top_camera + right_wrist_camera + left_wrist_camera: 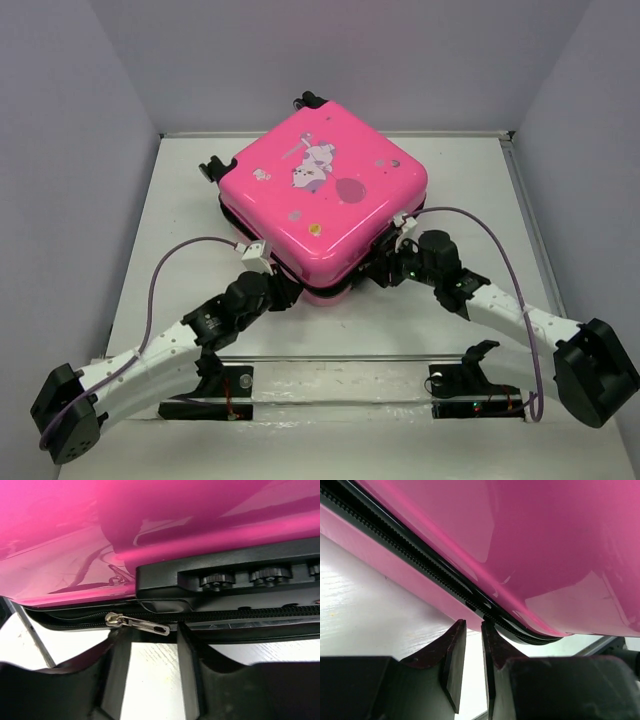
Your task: Pack the luggage
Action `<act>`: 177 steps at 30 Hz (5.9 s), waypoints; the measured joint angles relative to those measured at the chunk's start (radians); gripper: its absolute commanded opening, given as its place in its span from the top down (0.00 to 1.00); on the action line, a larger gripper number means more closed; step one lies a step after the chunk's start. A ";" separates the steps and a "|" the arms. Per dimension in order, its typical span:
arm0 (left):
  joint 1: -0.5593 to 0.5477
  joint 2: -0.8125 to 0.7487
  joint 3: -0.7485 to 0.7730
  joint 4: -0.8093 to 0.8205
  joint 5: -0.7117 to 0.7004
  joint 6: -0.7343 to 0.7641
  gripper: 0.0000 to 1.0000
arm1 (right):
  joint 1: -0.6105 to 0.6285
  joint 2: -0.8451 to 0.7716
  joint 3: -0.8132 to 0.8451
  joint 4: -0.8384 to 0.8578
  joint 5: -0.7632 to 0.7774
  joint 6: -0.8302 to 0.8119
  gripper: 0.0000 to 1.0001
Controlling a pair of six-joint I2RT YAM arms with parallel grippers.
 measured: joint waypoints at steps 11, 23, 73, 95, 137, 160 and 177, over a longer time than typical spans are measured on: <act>-0.039 0.096 0.023 0.031 -0.066 0.002 0.70 | -0.019 0.040 0.003 0.054 -0.015 -0.002 0.86; -0.044 0.067 0.024 0.029 -0.071 0.006 0.69 | 0.029 0.014 0.001 0.028 -0.049 0.030 0.84; -0.077 0.304 0.168 -0.023 -0.005 0.107 0.62 | 0.473 0.108 0.124 -0.116 0.343 0.079 0.93; 0.430 0.192 0.519 -0.185 0.142 0.199 0.01 | 0.642 0.341 0.173 0.131 0.871 0.296 0.93; 0.901 1.218 1.146 0.212 0.571 -0.087 0.94 | 0.647 0.190 0.072 0.142 0.758 0.315 0.93; 1.006 0.091 0.115 0.432 0.208 -0.121 0.94 | 0.636 0.083 0.146 -0.273 0.756 0.181 0.93; 0.999 -0.013 0.112 0.171 0.132 -0.114 0.94 | 0.655 0.004 0.074 -0.109 0.698 0.201 0.93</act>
